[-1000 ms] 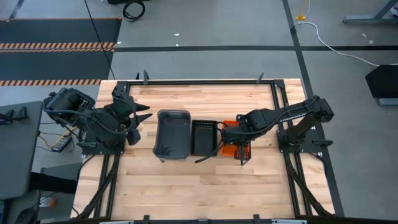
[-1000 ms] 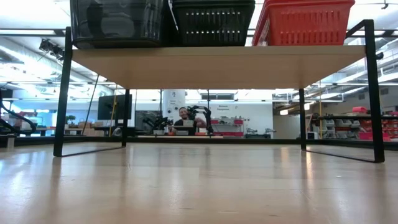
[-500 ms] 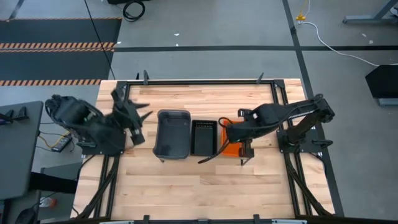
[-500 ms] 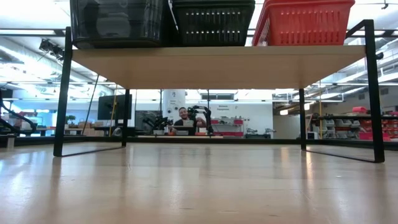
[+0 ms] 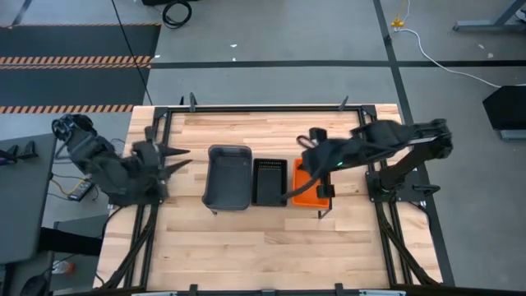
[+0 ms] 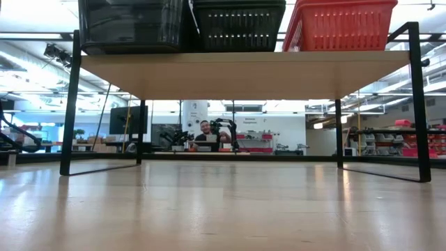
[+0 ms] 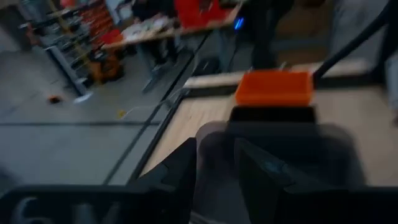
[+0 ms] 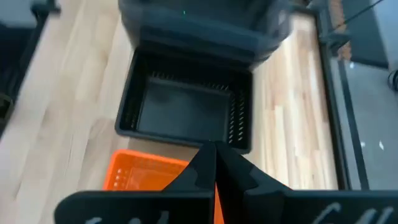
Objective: Stack baskets on shelf by color
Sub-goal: Return to Home Position
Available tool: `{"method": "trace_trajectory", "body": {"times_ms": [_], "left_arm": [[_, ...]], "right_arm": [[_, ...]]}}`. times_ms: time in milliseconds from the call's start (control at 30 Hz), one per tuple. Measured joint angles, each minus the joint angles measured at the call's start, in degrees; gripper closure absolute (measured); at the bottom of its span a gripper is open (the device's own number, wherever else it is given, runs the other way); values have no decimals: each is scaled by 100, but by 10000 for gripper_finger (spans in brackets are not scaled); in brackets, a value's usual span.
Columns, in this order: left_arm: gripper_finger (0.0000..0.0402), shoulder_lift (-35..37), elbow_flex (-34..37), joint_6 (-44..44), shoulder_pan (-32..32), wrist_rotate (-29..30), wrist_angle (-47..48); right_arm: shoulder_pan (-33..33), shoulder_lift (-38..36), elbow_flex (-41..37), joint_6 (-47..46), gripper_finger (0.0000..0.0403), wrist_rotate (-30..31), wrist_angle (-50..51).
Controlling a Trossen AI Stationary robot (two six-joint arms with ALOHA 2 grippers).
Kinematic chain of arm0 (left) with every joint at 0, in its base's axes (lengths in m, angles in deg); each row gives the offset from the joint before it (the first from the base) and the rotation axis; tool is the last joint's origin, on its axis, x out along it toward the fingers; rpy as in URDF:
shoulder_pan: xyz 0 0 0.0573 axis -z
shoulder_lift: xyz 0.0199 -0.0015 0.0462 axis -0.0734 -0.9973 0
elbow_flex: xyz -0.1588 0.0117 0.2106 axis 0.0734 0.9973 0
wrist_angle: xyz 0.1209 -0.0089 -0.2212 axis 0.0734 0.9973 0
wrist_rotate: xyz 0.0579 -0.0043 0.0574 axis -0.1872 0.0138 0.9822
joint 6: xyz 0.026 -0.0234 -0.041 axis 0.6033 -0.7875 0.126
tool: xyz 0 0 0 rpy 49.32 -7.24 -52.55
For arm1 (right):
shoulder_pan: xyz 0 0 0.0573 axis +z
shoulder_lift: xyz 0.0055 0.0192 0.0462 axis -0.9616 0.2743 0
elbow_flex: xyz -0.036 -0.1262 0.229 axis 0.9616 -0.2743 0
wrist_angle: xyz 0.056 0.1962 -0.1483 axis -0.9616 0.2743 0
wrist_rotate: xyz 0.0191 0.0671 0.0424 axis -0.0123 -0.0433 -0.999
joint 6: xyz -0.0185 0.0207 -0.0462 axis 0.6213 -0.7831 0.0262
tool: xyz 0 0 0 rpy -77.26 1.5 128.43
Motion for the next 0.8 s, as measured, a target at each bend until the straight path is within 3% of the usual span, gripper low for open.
{"method": "trace_trajectory", "body": {"times_ms": [167,333,567,700,800], "left_arm": [[285,1339,1468,981,416,5,-2094],[285,2424,2799,2252,541,-353,-3861],[290,3970,3626,2574,535,-945,-4276],[326,4746,4130,2756,534,-1601,-4578],[363,5121,4574,3085,536,-1653,-5031]], "right_arm": [[-21,-974,-1129,112,395,4,-1156],[-20,-2320,-3057,239,393,19,-2569],[-229,-4342,-5608,239,392,116,-4301],[-333,-5380,-6758,236,392,113,-5174],[-382,-6028,-7462,246,392,113,-5815]]}}
